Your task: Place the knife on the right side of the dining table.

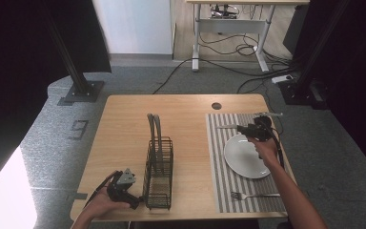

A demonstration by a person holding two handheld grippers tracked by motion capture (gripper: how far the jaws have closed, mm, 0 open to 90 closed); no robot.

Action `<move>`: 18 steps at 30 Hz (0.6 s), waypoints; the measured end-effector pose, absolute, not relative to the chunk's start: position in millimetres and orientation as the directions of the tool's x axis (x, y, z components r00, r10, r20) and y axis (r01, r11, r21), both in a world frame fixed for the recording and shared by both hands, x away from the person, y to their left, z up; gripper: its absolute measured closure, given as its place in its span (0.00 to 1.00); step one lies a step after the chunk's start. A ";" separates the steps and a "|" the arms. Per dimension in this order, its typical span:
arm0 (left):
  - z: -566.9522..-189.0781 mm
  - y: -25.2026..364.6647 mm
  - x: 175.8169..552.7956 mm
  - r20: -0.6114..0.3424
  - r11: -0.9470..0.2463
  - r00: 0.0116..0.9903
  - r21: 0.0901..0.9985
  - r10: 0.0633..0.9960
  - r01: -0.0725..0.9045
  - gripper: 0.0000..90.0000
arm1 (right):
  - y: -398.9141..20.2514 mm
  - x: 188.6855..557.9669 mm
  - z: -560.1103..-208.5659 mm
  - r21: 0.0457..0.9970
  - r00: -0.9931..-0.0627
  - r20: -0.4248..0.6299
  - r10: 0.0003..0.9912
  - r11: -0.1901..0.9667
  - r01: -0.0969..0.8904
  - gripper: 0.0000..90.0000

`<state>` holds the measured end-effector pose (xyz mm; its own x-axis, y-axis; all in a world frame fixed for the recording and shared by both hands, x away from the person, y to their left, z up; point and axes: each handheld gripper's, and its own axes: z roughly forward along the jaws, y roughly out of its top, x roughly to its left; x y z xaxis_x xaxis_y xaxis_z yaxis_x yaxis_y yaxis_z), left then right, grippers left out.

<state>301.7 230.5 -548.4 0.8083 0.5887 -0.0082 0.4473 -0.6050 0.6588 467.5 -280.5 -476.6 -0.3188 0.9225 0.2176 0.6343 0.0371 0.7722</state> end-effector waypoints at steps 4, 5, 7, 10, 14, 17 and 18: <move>-548.5 230.4 301.7 -0.008 -0.605 0.808 0.659 0.589 0.448 0.00 | -268.6 451.5 -473.2 0.773 -0.359 0.256 0.898 0.032 0.633 0.45; -548.5 230.4 301.6 -0.008 -0.605 0.808 0.659 0.589 0.448 0.00 | -265.1 446.7 -472.6 0.775 -0.376 0.267 0.887 0.034 0.631 0.45; -548.5 230.3 301.5 -0.009 -0.604 0.807 0.659 0.590 0.448 0.00 | -257.2 436.5 -471.3 0.782 -0.404 0.277 0.872 0.040 0.622 0.45; -548.5 230.3 301.5 -0.009 -0.604 0.807 0.659 0.590 0.449 0.00 | -249.3 425.5 -470.1 0.787 -0.429 0.278 0.859 0.052 0.614 0.44; -548.5 230.1 301.0 -0.008 -0.603 0.806 0.659 0.592 0.450 0.00 | -230.8 396.0 -475.3 0.793 -0.498 0.281 0.820 0.093 0.602 0.44; -548.5 230.1 300.8 -0.009 -0.602 0.805 0.659 0.593 0.450 0.00 | -221.6 383.2 -481.6 0.788 -0.528 0.279 0.802 0.124 0.604 0.44; -548.5 230.1 300.8 -0.009 -0.602 0.805 0.659 0.593 0.450 0.00 | -221.6 383.2 -481.6 0.788 -0.528 0.279 0.802 0.124 0.604 0.44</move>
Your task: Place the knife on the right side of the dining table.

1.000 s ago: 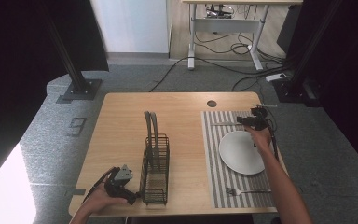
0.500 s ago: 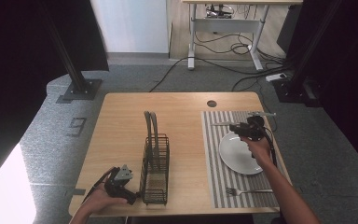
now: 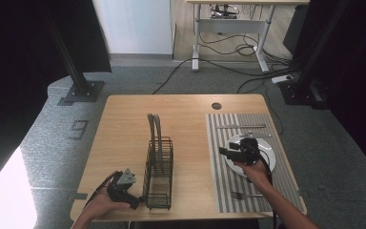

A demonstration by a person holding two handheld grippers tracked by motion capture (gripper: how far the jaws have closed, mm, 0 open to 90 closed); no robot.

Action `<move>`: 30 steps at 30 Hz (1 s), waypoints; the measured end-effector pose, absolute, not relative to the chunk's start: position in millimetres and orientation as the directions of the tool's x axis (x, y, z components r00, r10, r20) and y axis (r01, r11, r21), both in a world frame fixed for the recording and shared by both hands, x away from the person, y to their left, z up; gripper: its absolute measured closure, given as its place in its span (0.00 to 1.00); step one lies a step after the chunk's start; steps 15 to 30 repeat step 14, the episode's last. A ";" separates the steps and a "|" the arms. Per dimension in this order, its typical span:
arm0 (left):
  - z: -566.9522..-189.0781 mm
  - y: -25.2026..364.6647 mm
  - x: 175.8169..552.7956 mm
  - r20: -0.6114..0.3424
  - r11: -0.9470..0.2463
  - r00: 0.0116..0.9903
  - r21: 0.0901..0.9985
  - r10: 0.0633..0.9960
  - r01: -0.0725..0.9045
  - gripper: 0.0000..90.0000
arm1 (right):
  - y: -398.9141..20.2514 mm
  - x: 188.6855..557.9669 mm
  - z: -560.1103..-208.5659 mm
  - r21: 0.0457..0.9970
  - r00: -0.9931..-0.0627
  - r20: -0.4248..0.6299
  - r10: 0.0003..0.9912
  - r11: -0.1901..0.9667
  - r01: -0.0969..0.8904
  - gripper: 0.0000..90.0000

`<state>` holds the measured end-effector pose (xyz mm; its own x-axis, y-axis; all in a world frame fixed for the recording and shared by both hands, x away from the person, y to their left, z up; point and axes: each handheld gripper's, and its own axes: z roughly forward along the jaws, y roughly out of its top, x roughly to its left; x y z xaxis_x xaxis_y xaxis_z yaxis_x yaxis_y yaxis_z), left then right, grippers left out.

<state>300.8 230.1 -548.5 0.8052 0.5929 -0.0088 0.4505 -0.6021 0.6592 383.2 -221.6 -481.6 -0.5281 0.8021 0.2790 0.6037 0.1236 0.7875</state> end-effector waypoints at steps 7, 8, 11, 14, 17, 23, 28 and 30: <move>-548.5 230.1 300.7 -0.010 -0.602 0.806 0.659 0.592 0.450 0.00 | -188.0 368.8 -495.4 0.764 -0.580 0.286 0.763 0.183 0.618 0.43; -548.5 230.1 300.7 -0.010 -0.602 0.806 0.659 0.592 0.450 0.00 | -182.4 367.2 -497.2 0.763 -0.593 0.274 0.757 0.204 0.613 0.42; -548.5 230.1 300.6 -0.010 -0.603 0.806 0.659 0.591 0.450 0.00 | -176.0 365.6 -499.0 0.759 -0.603 0.268 0.752 0.220 0.612 0.42; -548.5 230.1 300.6 -0.010 -0.603 0.807 0.659 0.591 0.450 0.00 | -178.9 367.4 -498.9 0.759 -0.585 0.275 0.763 0.202 0.619 0.41; -548.5 230.1 300.6 -0.010 -0.603 0.807 0.659 0.591 0.450 0.00 | -178.9 367.4 -498.9 0.759 -0.585 0.275 0.763 0.202 0.619 0.41; -548.5 230.1 300.6 -0.010 -0.603 0.807 0.659 0.591 0.450 0.00 | -178.9 367.4 -498.9 0.759 -0.585 0.275 0.763 0.202 0.619 0.41; -548.5 230.1 300.6 -0.010 -0.603 0.807 0.659 0.591 0.450 0.00 | -178.9 367.4 -498.9 0.759 -0.585 0.275 0.763 0.202 0.619 0.41; -548.5 230.1 300.6 -0.010 -0.603 0.807 0.659 0.591 0.450 0.00 | -178.9 367.4 -498.9 0.759 -0.585 0.275 0.763 0.202 0.619 0.41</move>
